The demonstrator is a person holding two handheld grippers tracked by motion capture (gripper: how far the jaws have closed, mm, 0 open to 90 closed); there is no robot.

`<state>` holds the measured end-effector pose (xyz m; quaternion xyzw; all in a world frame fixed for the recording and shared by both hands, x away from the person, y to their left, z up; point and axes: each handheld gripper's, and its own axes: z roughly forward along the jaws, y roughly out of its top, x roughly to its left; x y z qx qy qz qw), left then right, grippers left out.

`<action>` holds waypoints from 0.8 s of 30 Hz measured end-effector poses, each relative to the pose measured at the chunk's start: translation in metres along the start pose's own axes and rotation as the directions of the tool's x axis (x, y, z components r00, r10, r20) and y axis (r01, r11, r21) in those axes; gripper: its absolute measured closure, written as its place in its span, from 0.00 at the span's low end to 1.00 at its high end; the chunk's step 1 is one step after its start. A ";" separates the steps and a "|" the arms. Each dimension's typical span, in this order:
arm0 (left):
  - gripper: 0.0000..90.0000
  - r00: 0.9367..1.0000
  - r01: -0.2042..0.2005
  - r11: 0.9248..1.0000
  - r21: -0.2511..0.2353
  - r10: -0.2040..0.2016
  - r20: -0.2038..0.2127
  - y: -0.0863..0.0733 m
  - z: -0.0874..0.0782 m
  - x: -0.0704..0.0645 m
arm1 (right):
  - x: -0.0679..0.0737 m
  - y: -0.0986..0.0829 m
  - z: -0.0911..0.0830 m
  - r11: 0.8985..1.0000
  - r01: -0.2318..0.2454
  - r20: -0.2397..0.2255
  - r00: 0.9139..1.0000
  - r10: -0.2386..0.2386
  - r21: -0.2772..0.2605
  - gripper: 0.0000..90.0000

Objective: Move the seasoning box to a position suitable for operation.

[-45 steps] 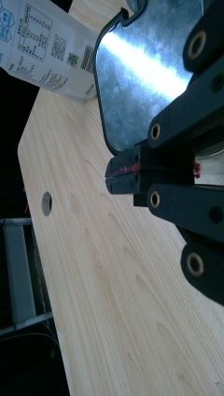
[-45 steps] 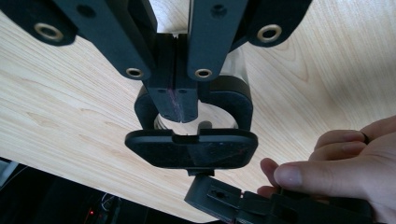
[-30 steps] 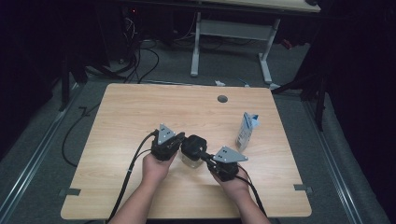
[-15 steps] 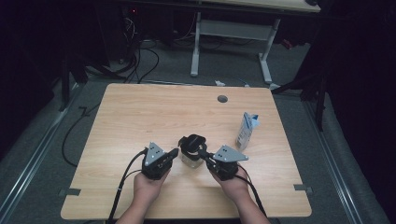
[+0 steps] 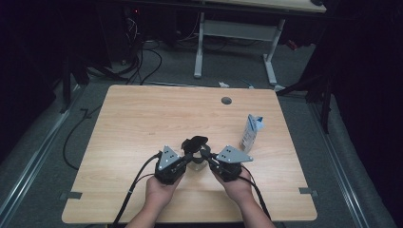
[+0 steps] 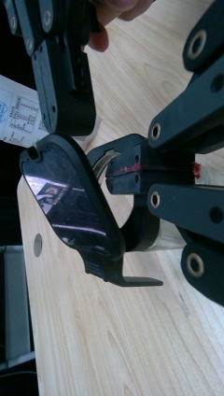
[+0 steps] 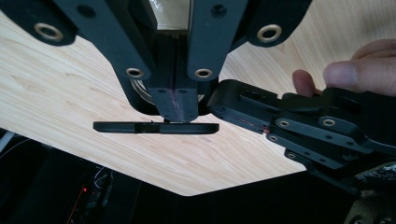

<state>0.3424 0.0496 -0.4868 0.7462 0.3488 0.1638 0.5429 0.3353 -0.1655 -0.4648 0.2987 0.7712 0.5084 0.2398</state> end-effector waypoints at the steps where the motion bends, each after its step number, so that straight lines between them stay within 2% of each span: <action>1: 1.00 1.000 0.001 1.000 -0.004 -0.001 0.000 0.001 0.000 0.000 | 0.000 0.000 0.000 1.000 0.000 0.002 1.000 0.000 0.002 1.00; 8: 1.00 1.000 0.005 1.000 -0.015 -0.005 -0.011 0.004 0.001 0.002 | -0.009 -0.009 0.004 0.999 -0.029 0.019 0.999 0.029 0.034 1.00; 18: 1.00 0.999 0.014 0.999 -0.031 -0.015 -0.037 0.007 0.001 0.008 | -0.013 -0.016 0.011 0.996 -0.051 0.028 0.998 0.049 0.072 1.00; 24: 1.00 0.998 0.033 0.998 -0.048 -0.036 -0.056 0.008 0.001 0.012 | -0.012 -0.017 0.012 0.997 -0.045 0.027 0.999 0.043 0.065 1.00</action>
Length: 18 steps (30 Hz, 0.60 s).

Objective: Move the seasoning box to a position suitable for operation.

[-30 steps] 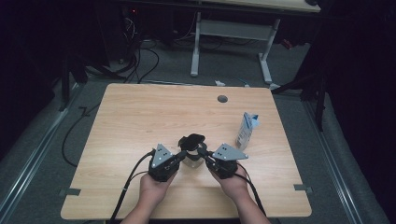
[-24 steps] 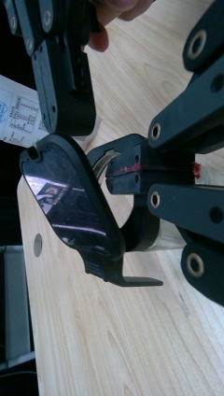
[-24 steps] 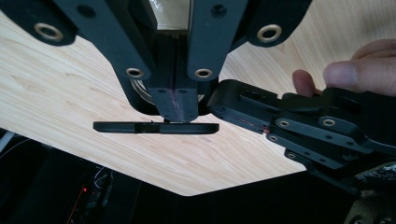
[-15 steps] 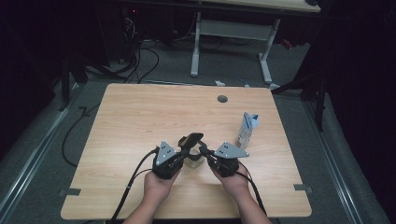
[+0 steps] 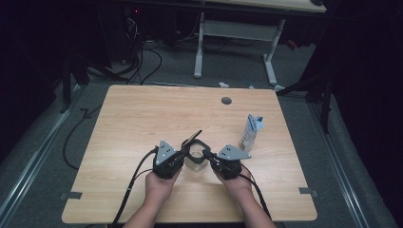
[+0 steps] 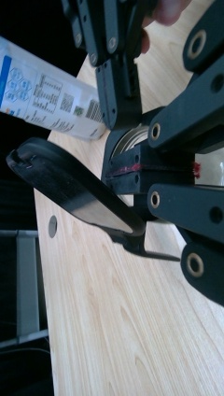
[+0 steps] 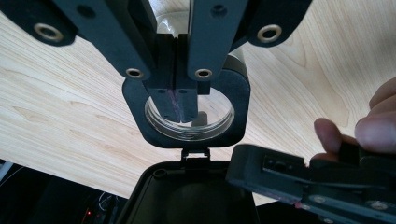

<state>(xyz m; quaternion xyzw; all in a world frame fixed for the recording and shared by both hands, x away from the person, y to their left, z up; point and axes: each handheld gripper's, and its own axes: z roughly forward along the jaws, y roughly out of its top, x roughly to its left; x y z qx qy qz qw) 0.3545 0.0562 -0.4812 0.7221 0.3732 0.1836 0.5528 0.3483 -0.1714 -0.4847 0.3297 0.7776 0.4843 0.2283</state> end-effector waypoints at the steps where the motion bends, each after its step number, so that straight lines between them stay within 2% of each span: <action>1: 1.00 1.000 0.001 1.000 -0.004 -0.001 -0.006 0.000 0.000 0.001 | 0.000 0.000 0.000 1.000 0.006 0.001 1.000 -0.006 -0.002 1.00; 13: 1.00 0.998 0.045 0.999 -0.025 -0.046 -0.042 0.004 -0.001 0.013 | 0.000 -0.002 0.001 1.000 0.005 -0.004 1.000 -0.006 -0.016 1.00; 18: 1.00 0.997 0.050 0.998 -0.024 -0.052 -0.055 0.005 -0.001 0.016 | 0.000 -0.002 0.001 1.000 0.005 -0.004 1.000 -0.005 -0.014 1.00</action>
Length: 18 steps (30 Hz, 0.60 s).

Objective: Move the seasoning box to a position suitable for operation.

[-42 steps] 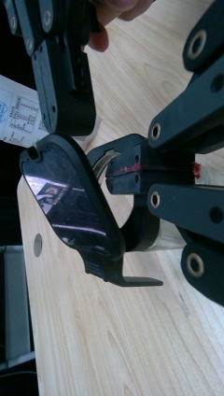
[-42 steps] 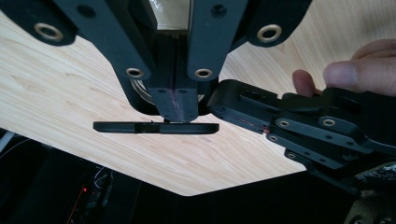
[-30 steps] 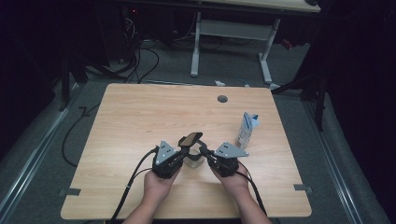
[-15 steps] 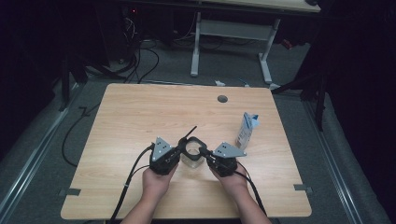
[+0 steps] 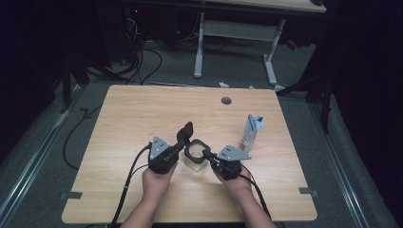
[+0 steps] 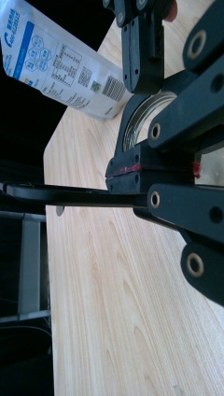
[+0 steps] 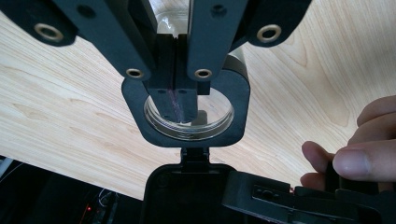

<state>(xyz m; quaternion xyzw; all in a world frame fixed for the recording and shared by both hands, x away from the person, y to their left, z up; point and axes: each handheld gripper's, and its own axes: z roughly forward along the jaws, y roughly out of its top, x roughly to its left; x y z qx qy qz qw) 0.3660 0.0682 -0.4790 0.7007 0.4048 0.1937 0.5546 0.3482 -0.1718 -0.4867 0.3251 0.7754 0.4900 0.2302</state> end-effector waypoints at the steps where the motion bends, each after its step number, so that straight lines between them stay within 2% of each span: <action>1: 1.00 1.000 0.003 1.000 0.001 -0.003 0.000 0.000 0.000 0.000 | 0.000 0.000 0.000 1.000 0.000 -0.001 1.000 0.000 -0.001 1.00; 12: 1.00 1.000 0.011 1.000 0.005 -0.011 -0.004 0.001 0.000 0.001 | 0.000 -0.001 0.000 1.000 0.003 -0.001 1.000 -0.003 -0.005 1.00; 16: 1.00 1.000 -0.008 1.000 0.011 0.008 0.001 0.000 -0.004 0.000 | 0.000 0.000 -0.001 1.000 0.012 0.006 1.000 -0.012 -0.002 0.99; 18: 1.00 1.000 -0.024 1.000 0.012 0.024 0.002 -0.001 -0.010 0.000 | 0.000 0.001 -0.004 1.000 0.013 0.013 1.000 -0.013 -0.017 0.99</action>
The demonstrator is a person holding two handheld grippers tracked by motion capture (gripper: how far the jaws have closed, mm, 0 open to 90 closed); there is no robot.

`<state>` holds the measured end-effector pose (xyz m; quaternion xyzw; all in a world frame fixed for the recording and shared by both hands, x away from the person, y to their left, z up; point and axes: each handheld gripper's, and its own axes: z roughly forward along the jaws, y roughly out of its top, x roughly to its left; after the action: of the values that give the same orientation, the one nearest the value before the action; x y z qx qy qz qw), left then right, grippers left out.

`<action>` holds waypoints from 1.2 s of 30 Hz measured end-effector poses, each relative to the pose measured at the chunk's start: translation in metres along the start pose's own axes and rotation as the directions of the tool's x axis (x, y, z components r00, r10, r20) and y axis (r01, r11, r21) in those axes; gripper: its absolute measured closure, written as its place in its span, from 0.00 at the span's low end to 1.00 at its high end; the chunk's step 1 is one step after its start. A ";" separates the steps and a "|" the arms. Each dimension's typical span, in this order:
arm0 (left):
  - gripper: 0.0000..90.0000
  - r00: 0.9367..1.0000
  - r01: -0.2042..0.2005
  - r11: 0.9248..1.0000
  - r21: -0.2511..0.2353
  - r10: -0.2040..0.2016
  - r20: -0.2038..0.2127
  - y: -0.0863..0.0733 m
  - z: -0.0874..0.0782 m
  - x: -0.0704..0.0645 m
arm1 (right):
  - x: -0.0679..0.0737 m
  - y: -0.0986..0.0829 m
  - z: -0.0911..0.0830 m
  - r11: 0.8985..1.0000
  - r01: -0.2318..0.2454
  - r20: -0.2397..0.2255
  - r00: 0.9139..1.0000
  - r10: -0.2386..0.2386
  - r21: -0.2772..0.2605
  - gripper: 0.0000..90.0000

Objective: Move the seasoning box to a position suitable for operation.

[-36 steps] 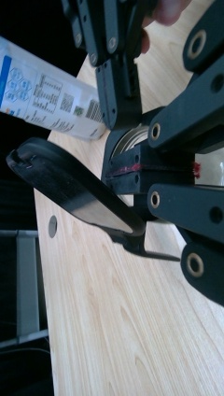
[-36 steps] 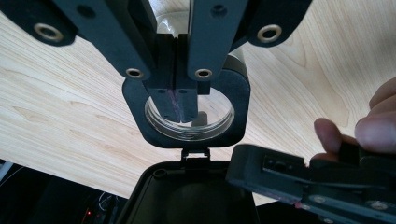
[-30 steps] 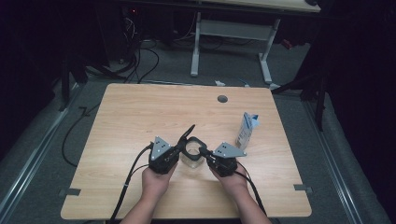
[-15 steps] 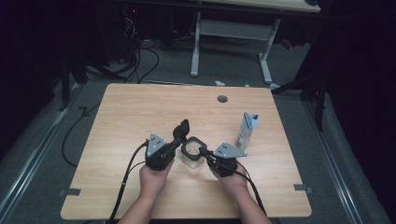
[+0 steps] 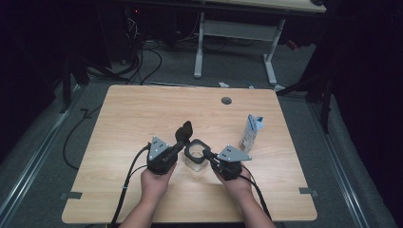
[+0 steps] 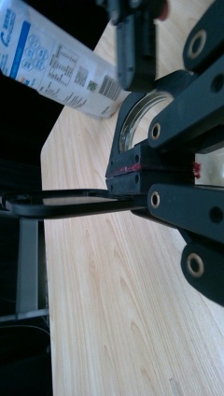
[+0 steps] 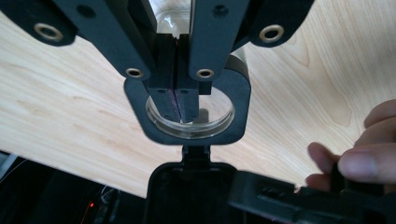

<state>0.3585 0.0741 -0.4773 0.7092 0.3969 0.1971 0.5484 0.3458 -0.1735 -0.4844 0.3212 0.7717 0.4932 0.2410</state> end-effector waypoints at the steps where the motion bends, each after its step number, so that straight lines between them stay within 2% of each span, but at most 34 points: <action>1: 1.00 1.000 -0.006 1.000 0.003 0.006 0.000 -0.002 -0.003 0.001 | -0.001 0.001 -0.002 1.000 -0.006 0.000 1.000 0.006 -0.008 0.99; 4: 0.99 0.999 -0.034 0.999 0.038 0.035 -0.009 -0.008 -0.011 0.006 | -0.006 0.002 -0.009 1.000 -0.015 0.011 1.000 0.015 -0.022 0.98; 8: 0.95 0.997 -0.060 0.993 0.099 0.064 -0.031 -0.020 -0.022 0.018 | -0.017 -0.005 -0.016 0.999 -0.045 0.039 0.998 0.045 -0.012 0.96; 10: 0.94 0.996 -0.074 0.988 0.134 0.081 -0.046 -0.028 -0.028 0.026 | -0.021 -0.010 -0.018 0.998 -0.056 0.052 0.997 0.056 0.001 0.95; 14: 0.89 0.996 -0.073 0.978 0.195 0.083 -0.045 -0.039 -0.034 0.040 | -0.028 -0.018 -0.024 0.997 -0.076 0.081 0.994 0.075 0.013 0.93; 17: 0.84 0.994 -0.087 0.973 0.215 0.099 -0.045 -0.044 -0.039 0.047 | -0.032 -0.023 -0.028 0.996 -0.091 0.105 0.991 0.088 0.024 0.91; 21: 0.73 0.995 -0.076 0.975 0.208 0.086 -0.042 -0.052 -0.046 0.053 | -0.035 -0.026 -0.034 0.994 -0.107 0.122 0.987 0.103 0.025 0.86; 26: 0.62 0.998 -0.047 0.979 0.200 0.054 -0.029 -0.055 -0.051 0.058 | -0.035 -0.028 -0.042 0.993 -0.113 0.173 0.979 0.104 0.041 0.77; 27: 0.62 0.998 -0.050 0.980 0.195 0.056 -0.023 -0.056 -0.052 0.058 | -0.034 -0.029 -0.044 0.992 -0.117 0.188 0.976 0.106 0.046 0.75; 29: 0.61 0.997 -0.068 0.977 0.202 0.072 -0.010 -0.058 -0.052 0.057 | -0.035 -0.038 -0.052 0.989 -0.143 0.232 0.964 0.130 0.042 0.72; 32: 0.61 0.996 -0.089 0.978 0.190 0.088 0.012 -0.057 -0.051 0.055 | -0.040 -0.048 -0.056 0.981 -0.176 0.304 0.942 0.143 0.084 0.67; 33: 0.61 0.996 -0.086 0.979 0.185 0.083 0.024 -0.057 -0.051 0.054 | -0.041 -0.050 -0.057 0.977 -0.195 0.328 0.932 0.156 0.089 0.65; 36: 0.60 0.994 -0.109 0.978 0.180 0.102 0.045 -0.059 -0.053 0.051 | -0.047 -0.053 -0.061 0.967 -0.243 0.385 0.901 0.199 0.069 0.59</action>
<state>0.3309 0.1515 -0.5236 0.7797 0.3653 0.1762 0.4770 0.3219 -0.2611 -0.5056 0.5085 0.6969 0.4016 0.3073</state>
